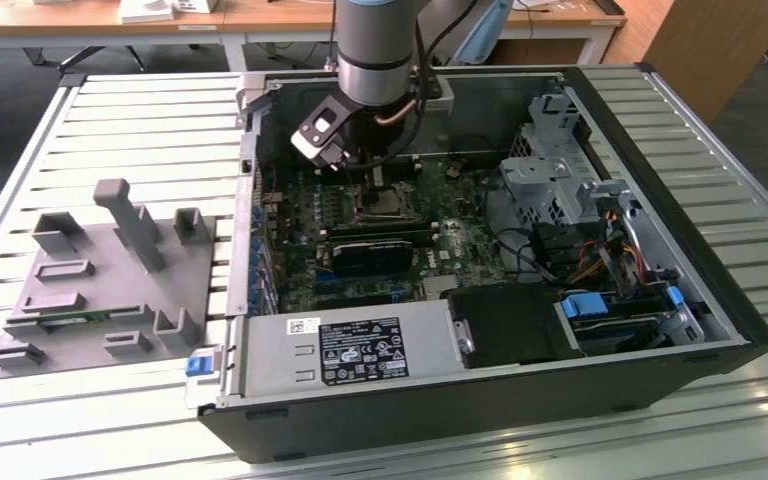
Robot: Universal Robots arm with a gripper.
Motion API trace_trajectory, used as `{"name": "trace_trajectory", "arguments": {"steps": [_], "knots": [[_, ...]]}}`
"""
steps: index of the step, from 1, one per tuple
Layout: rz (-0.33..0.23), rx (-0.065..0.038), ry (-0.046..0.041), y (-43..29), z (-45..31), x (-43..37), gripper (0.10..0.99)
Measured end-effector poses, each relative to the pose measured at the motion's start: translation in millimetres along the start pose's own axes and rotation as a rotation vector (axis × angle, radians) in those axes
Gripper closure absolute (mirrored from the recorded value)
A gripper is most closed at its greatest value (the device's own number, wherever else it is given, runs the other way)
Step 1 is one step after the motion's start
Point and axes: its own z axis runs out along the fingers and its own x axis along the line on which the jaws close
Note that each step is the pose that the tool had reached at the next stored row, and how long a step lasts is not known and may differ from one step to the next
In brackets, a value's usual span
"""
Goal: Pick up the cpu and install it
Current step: 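Close the cpu cover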
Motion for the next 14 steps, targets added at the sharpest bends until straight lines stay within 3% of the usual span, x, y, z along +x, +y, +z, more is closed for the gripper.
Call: {"name": "trace_trajectory", "arguments": {"steps": [10,14], "knots": [[0.0,0.0,0.0015,3.4,2.2,-0.1,0.98],[0.0,0.0,0.0019,3.4,-5.5,0.1,0.98]]}}
